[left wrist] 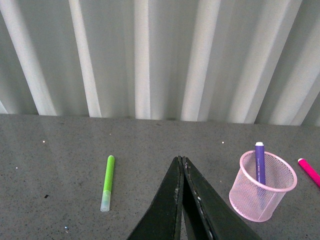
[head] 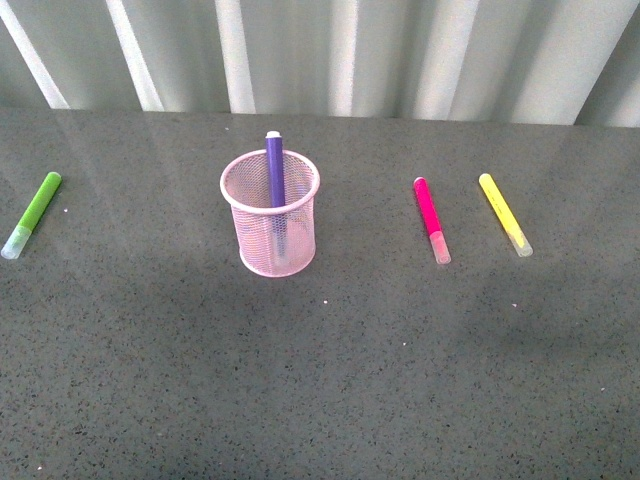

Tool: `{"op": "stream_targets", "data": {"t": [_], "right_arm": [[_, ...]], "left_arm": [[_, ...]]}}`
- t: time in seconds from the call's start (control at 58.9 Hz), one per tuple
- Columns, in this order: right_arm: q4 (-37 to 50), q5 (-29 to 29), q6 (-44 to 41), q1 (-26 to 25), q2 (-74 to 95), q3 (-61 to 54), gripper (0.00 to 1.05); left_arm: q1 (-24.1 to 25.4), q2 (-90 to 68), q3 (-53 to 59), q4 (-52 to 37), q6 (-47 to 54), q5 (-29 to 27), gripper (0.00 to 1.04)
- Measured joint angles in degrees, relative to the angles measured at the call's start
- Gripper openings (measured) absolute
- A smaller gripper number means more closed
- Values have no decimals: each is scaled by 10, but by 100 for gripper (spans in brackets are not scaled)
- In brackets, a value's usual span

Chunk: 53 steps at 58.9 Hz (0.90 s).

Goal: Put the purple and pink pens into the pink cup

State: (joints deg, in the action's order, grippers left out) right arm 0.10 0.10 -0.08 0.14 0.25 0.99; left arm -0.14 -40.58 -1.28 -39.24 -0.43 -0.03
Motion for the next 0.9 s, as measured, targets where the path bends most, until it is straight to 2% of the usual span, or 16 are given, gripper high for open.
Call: {"op": "stream_targets", "data": {"t": [0.493,0.9], "right_arm": [[0,0,0,0,0,0,98],[0,0,0,0,0,0,98]], "left_arm": [[0,177,1,163,0,0,4],[0,269,1,253,0,0,4]]}}
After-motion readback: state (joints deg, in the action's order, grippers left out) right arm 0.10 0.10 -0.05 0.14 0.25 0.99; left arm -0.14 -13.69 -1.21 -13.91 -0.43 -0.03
